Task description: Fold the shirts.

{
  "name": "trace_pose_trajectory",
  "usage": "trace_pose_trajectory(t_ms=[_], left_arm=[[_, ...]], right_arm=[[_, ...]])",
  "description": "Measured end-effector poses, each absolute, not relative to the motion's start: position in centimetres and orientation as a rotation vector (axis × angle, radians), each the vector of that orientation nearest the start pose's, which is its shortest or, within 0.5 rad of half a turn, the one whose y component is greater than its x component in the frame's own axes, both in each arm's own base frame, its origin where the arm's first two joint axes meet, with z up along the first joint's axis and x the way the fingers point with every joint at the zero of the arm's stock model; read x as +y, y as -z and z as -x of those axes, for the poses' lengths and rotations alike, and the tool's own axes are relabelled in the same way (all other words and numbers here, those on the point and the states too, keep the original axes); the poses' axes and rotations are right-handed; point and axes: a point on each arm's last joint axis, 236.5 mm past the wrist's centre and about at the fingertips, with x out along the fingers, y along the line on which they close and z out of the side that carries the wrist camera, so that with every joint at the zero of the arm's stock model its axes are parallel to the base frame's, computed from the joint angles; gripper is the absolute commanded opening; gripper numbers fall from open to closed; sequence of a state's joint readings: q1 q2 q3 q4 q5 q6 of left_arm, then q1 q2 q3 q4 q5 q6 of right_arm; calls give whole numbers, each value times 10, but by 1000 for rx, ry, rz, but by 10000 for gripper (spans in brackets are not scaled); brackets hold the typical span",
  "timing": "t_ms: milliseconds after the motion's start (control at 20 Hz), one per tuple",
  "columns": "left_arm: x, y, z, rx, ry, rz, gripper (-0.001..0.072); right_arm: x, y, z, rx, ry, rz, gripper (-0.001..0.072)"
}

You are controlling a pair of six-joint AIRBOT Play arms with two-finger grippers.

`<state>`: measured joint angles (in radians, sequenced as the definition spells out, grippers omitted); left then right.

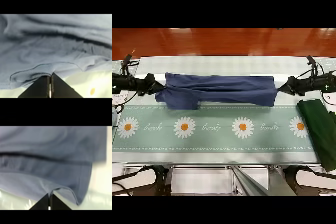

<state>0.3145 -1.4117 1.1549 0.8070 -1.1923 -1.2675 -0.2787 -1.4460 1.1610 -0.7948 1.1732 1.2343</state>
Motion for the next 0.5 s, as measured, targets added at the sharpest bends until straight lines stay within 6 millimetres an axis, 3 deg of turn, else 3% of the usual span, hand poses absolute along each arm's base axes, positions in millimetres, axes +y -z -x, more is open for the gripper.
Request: trace_pose_trajectory(t_ms=[200,500], left_arm=[[-27,2,-449,1196,302,699,15],[-24,14,-494,1190,299,712,15]], right_arm=[[31,0,-457,1130,-326,-687,27],[23,12,-499,1088,-317,-728,27]])
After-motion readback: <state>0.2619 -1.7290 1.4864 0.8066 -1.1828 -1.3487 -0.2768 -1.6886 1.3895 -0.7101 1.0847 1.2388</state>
